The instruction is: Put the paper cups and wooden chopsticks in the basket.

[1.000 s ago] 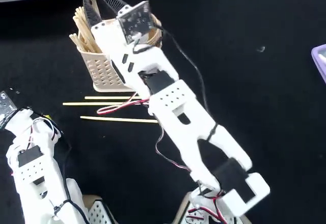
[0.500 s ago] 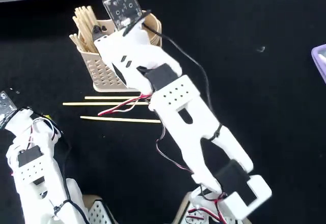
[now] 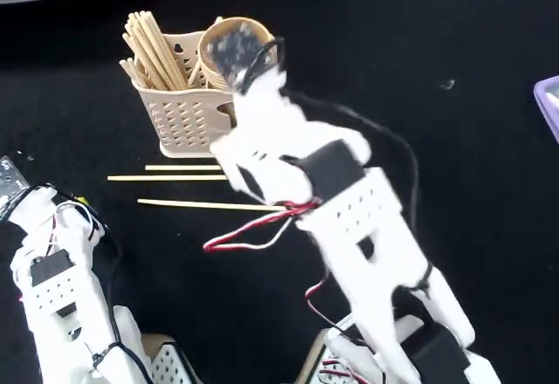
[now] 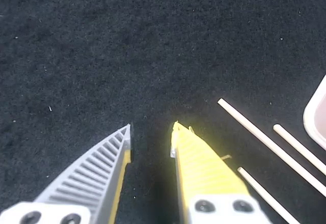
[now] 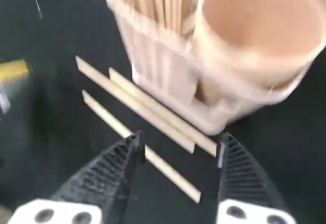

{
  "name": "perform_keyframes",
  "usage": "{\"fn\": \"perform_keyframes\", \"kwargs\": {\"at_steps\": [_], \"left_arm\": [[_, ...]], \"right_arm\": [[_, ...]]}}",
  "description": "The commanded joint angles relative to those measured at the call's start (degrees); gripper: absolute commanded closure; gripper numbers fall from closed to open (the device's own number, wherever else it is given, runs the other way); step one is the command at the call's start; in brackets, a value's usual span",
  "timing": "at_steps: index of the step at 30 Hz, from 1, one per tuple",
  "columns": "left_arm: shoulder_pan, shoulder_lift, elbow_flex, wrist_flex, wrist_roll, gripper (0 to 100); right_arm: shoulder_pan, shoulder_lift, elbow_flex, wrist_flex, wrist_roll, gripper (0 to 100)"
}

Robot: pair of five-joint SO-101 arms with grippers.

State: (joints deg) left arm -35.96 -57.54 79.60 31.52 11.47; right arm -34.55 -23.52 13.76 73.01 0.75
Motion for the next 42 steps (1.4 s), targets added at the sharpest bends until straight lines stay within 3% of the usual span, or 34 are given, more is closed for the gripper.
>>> {"fn": "perform_keyframes", "kwargs": {"at_steps": [1, 6, 11, 15, 20, 29, 35, 42], "left_arm": [[0.57, -0.97, -2.15, -0.88, -0.18, 86], [0.57, -0.44, -4.26, -0.70, -2.46, 86], [0.57, -0.35, -7.43, 1.76, -2.99, 86], [2.51, -0.26, -14.20, 8.26, -3.60, 86], [10.59, 2.73, -24.48, 14.33, -7.03, 86], [15.60, 29.71, -41.80, 18.20, -6.33, 86], [15.34, 45.01, -49.71, 18.46, 4.22, 86], [17.71, 50.20, -52.70, 18.46, 13.71, 86]], "right_arm": [[-0.26, -4.00, 15.96, -10.11, 0.18, 82.2], [-0.26, -11.74, 39.78, -33.23, 4.13, 97.8], [0.70, -14.90, 51.30, -47.30, 3.87, 95.3], [3.87, -12.97, 52.09, -49.05, 3.87, 95.1], [6.95, -8.84, 50.95, -51.34, 3.87, 95.1], [7.12, -5.85, 50.33, -53.19, 3.87, 95.2], [7.12, -5.93, 50.33, -53.27, 4.04, 95.2], [7.12, -5.85, 50.33, -53.36, 4.13, 95.2]]}}
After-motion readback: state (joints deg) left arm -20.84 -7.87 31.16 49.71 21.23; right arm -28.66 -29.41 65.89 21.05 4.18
